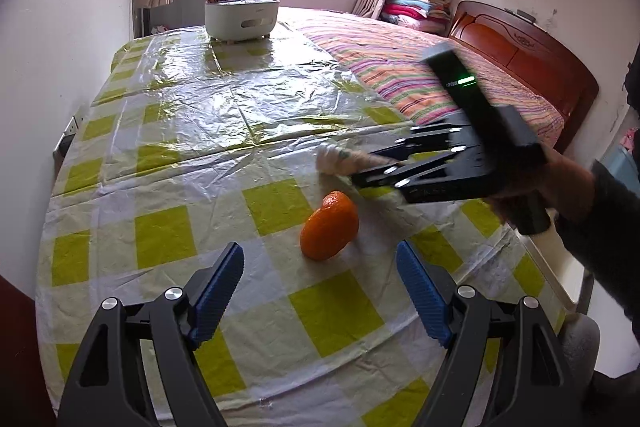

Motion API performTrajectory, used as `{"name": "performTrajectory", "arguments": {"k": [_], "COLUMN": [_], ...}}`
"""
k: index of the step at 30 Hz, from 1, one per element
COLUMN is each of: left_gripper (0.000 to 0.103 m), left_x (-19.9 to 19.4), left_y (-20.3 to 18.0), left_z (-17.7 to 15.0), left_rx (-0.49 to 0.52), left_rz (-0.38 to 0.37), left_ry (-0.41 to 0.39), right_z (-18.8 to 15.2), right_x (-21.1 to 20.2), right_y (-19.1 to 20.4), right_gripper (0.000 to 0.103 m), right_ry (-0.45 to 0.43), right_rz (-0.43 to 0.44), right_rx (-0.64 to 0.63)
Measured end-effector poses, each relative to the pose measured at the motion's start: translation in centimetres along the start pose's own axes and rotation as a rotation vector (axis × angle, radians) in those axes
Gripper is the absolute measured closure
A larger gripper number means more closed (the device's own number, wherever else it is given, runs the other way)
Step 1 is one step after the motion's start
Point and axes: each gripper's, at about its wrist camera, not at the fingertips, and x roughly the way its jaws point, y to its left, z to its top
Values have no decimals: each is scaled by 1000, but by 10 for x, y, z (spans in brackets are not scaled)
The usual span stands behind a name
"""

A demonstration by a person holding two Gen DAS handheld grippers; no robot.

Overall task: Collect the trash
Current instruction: 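Grasp the beige drink can with the right gripper while left grasps the orange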

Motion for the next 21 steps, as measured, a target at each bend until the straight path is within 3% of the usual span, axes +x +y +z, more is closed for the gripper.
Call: {"name": "performTrajectory", "arguments": {"k": [7, 13, 16, 21], "left_gripper": [27, 27, 47, 53], "left_x": [24, 60, 74, 84], "left_y": [-10, -6, -4, -6], "left_z": [12, 20, 22, 22], "left_rx": [-8, -86, -113, -141], "left_rz": [10, 64, 89, 48], "left_ry": [23, 82, 108, 137], "right_z": [-62, -106, -115, -131], "right_x": [-80, -111, -117, -128], "right_y": [11, 27, 35, 36], "right_gripper": [75, 75, 75, 75], "right_ry": [-296, -409, -439, -477], "right_rz": [42, 88, 83, 104], "right_rx": [169, 284, 307, 343]}}
